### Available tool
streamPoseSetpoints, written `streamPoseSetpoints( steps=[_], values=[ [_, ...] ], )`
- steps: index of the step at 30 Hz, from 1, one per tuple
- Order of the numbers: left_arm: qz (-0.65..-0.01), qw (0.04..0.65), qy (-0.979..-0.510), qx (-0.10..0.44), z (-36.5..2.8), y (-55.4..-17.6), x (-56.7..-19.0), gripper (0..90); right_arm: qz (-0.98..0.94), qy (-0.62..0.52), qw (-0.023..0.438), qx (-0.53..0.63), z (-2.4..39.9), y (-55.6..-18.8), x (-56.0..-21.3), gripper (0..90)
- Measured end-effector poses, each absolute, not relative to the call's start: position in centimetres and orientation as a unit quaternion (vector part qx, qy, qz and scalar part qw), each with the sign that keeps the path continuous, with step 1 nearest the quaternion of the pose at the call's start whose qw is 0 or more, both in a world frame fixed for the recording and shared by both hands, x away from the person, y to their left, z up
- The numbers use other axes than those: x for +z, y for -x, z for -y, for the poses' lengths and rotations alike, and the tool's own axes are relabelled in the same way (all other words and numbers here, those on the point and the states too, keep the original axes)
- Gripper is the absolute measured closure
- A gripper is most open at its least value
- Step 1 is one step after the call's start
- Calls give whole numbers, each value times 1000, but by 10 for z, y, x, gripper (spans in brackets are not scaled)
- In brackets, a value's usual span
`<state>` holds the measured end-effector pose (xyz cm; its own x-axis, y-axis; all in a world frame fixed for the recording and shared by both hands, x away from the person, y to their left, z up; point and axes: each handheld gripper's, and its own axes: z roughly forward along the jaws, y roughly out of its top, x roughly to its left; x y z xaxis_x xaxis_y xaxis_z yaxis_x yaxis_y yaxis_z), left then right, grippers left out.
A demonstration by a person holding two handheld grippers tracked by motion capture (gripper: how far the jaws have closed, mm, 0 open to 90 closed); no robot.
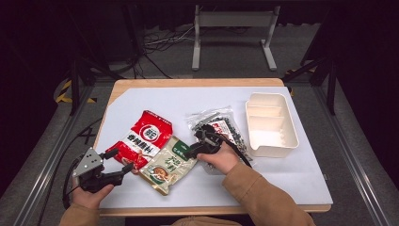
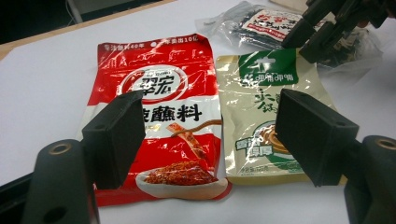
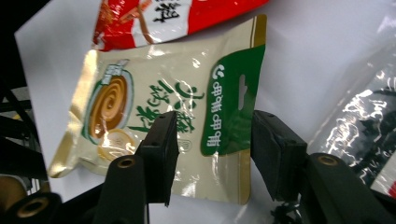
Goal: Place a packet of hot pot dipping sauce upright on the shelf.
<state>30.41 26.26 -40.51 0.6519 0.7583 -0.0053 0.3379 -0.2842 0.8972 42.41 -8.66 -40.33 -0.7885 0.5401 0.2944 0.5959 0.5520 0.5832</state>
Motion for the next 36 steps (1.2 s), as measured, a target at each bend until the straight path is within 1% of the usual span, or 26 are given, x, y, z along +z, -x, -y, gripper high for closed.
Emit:
streamPoseSetpoints(
  steps=[4, 6, 13, 17, 19, 21, 22, 26, 29, 33, 36],
  values=[
    [-356, 481, -771, 218, -263, -304, -405, 249, 882, 308, 39, -354, 83, -419, -399, 531],
    [-354, 480, -773, 218, -262, -304, -405, 249, 885, 301, 47, -353, 80, -417, -399, 547],
    [-349, 474, -778, 220, -259, -305, -406, 249, 902, 283, 63, -320, 67, -417, -412, 594],
    [-352, 476, -776, 219, -260, -305, -406, 249, 903, 284, 78, -313, 62, -421, -419, 589],
    [-354, 474, -776, 219, -260, -305, -406, 249, 904, 282, 75, -311, 61, -422, -421, 592],
    [-353, 474, -776, 219, -260, -305, -406, 249, 908, 278, 74, -303, 59, -423, -425, 652],
    [-354, 474, -776, 219, -260, -305, -406, 249, 914, 268, 63, -298, 57, -424, -428, 703],
    [-354, 474, -776, 218, -260, -305, -407, 249, 919, 257, 51, -294, 55, -423, -429, 756],
    [-353, 473, -777, 219, -260, -305, -407, 249, 925, 248, 41, -286, 53, -423, -430, 836],
    [-354, 473, -776, 220, -261, -306, -407, 249, 922, 253, 48, -288, 53, -424, -430, 874],
    [-354, 473, -776, 220, -261, -306, -407, 249, 921, 254, 47, -290, 54, -423, -429, 884]
  ],
)
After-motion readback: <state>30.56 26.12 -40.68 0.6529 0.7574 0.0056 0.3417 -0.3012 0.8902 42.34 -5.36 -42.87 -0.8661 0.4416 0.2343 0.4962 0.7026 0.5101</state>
